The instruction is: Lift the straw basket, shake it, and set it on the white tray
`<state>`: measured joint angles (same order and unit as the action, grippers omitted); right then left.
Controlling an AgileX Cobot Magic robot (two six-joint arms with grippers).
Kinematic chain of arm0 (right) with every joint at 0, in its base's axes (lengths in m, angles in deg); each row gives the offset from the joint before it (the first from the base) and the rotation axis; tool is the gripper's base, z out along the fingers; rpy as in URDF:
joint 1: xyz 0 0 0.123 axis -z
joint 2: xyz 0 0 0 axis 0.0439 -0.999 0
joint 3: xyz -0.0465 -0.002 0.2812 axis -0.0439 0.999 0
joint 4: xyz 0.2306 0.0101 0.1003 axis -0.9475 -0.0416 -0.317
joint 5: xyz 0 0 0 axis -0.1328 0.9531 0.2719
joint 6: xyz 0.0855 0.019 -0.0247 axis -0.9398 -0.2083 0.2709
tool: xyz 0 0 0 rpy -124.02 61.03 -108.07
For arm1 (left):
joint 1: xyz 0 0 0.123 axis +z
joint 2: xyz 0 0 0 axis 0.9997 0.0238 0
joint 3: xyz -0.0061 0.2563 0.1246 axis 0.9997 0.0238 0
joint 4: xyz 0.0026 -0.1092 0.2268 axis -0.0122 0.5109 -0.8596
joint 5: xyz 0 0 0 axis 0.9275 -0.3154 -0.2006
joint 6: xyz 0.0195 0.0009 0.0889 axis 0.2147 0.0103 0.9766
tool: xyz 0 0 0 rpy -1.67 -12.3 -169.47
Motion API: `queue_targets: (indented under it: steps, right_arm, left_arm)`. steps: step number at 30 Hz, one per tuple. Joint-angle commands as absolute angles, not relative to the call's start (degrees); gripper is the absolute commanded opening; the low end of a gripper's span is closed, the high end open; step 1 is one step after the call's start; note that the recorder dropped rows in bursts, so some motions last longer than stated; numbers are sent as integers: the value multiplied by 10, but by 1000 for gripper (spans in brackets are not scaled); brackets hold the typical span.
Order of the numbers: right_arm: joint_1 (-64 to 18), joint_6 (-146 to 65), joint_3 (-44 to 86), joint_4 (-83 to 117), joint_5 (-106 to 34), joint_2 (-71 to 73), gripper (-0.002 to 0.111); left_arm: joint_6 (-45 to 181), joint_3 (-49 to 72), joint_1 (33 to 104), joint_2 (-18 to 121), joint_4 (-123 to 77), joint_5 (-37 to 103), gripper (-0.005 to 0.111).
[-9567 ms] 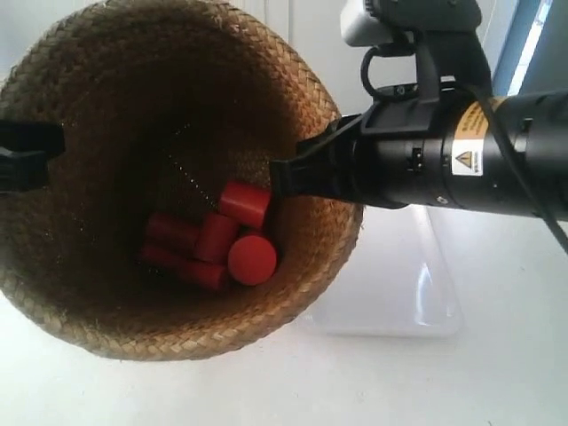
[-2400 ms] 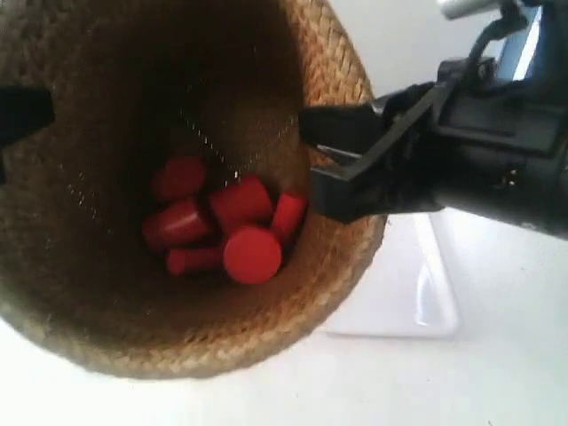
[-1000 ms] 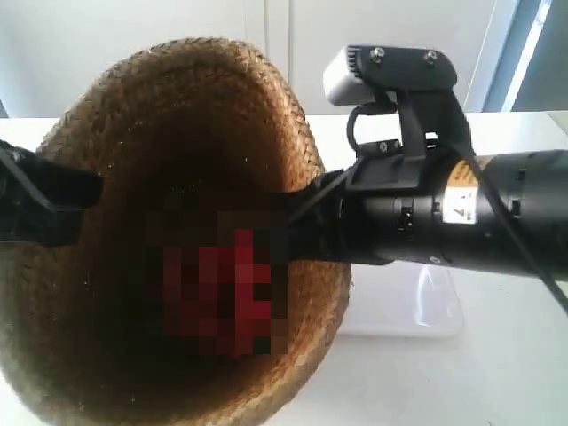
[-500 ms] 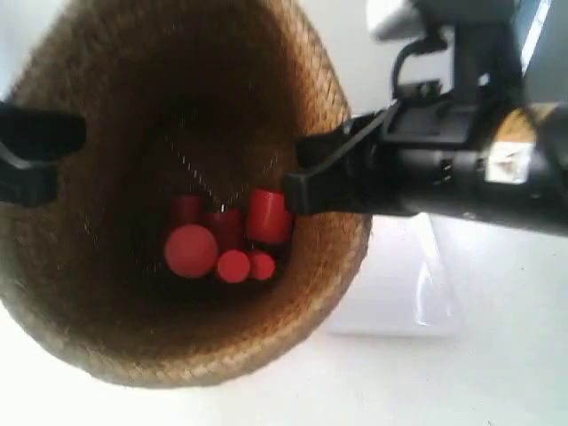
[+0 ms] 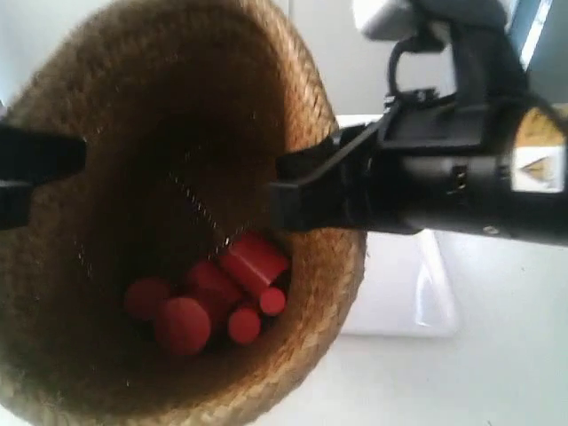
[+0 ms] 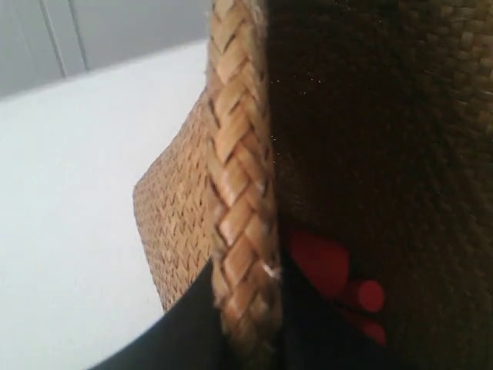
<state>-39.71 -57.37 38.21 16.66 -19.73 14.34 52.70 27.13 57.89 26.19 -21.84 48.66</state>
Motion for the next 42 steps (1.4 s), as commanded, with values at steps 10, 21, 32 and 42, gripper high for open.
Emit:
queue_targets:
  steps: [10, 21, 32, 42]
  right_arm:
    - [-402, -570, 381, 193, -288, 163, 0]
    - [-387, -585, 381, 188, -246, 142, 0]
    - [-408, -561, 384, 209, -252, 148, 0]
    - [-390, -592, 387, 194, -219, 143, 0]
  left_arm:
    - [542, 260, 583, 247, -272, 443, 0]
    - [593, 268, 586, 257, -203, 444, 0]
    - [566, 285, 593, 263, -201, 449, 0]
    - [544, 265, 592, 259, -178, 479, 0]
